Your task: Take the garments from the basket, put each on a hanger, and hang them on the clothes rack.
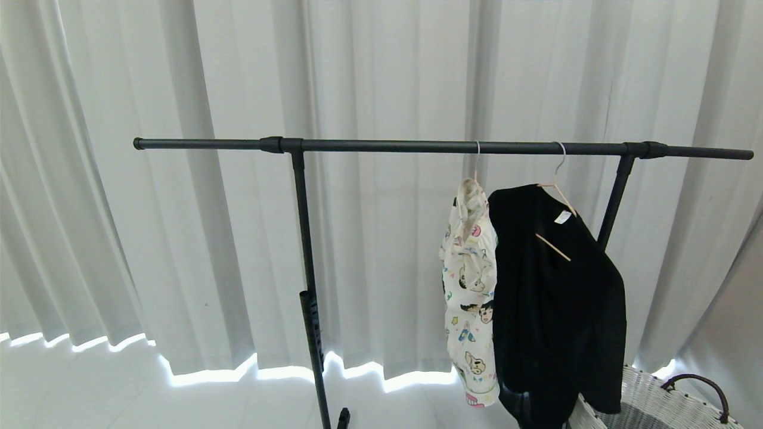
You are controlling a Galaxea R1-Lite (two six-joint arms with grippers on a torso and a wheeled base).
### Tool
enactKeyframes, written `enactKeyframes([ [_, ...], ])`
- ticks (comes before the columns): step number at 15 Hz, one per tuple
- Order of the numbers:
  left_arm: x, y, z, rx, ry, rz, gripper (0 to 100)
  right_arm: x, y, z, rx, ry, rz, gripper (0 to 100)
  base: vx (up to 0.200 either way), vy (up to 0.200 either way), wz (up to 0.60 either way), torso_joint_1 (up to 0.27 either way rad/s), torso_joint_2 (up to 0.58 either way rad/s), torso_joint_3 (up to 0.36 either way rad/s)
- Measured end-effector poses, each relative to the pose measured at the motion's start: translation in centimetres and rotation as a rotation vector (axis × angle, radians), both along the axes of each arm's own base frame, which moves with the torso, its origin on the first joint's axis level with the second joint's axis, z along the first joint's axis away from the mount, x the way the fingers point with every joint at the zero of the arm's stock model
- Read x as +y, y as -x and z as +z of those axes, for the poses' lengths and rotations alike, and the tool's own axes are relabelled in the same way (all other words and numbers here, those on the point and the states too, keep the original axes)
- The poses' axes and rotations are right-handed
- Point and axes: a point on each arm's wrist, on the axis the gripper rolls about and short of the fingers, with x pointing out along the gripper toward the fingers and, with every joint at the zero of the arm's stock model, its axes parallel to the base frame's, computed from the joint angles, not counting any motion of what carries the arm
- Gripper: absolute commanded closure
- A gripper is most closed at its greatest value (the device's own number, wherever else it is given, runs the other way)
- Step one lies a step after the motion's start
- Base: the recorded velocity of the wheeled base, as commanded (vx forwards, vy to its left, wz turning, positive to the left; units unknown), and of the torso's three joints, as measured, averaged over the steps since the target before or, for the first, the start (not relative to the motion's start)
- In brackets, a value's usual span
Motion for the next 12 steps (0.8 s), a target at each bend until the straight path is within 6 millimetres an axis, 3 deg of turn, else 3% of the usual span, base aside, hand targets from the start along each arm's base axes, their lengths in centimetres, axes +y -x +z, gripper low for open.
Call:
enactKeyframes([
  [12, 0.00, 0.00, 0.01, 0.000, 0.000, 0.000, 0, 0.00, -0.01, -0.02, 0.001, -0.001, 0.000, 0, 0.000, 0.000, 0.00, 0.000, 0.00, 0.000],
])
